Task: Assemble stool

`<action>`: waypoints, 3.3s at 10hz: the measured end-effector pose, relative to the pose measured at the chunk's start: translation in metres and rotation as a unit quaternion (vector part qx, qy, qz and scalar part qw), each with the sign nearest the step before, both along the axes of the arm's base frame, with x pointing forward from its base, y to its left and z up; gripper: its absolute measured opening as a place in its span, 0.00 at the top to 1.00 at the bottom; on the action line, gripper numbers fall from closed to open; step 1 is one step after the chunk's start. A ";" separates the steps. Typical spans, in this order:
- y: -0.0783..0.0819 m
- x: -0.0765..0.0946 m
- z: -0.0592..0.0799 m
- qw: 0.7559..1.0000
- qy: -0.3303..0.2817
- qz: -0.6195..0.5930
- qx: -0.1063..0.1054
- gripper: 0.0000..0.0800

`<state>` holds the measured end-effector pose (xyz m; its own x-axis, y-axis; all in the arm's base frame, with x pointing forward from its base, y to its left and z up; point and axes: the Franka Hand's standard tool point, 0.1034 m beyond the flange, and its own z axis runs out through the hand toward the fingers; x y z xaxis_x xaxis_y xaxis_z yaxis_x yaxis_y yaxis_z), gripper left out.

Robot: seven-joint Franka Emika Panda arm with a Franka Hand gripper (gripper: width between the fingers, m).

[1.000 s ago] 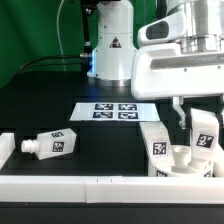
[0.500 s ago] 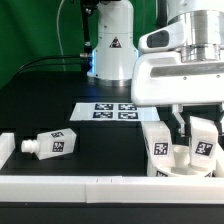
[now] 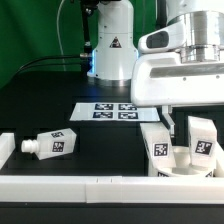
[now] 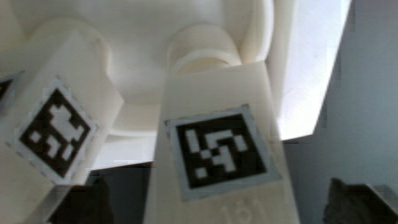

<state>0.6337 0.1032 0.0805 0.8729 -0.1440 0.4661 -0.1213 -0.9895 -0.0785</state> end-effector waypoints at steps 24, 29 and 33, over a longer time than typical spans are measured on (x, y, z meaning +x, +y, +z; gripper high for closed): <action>-0.006 0.002 -0.001 0.873 0.197 0.426 -0.131 0.19; -0.007 0.001 -0.002 0.924 0.210 0.304 -0.097 0.58; -0.005 0.005 -0.004 0.975 0.223 0.007 0.014 0.58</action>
Offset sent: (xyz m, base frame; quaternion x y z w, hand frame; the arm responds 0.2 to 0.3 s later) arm 0.0054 -0.0121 0.0472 -0.0551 -0.1621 -0.0151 0.9851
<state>0.6385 0.0978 0.0761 0.9897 -0.1383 0.0357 -0.1366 -0.9895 -0.0481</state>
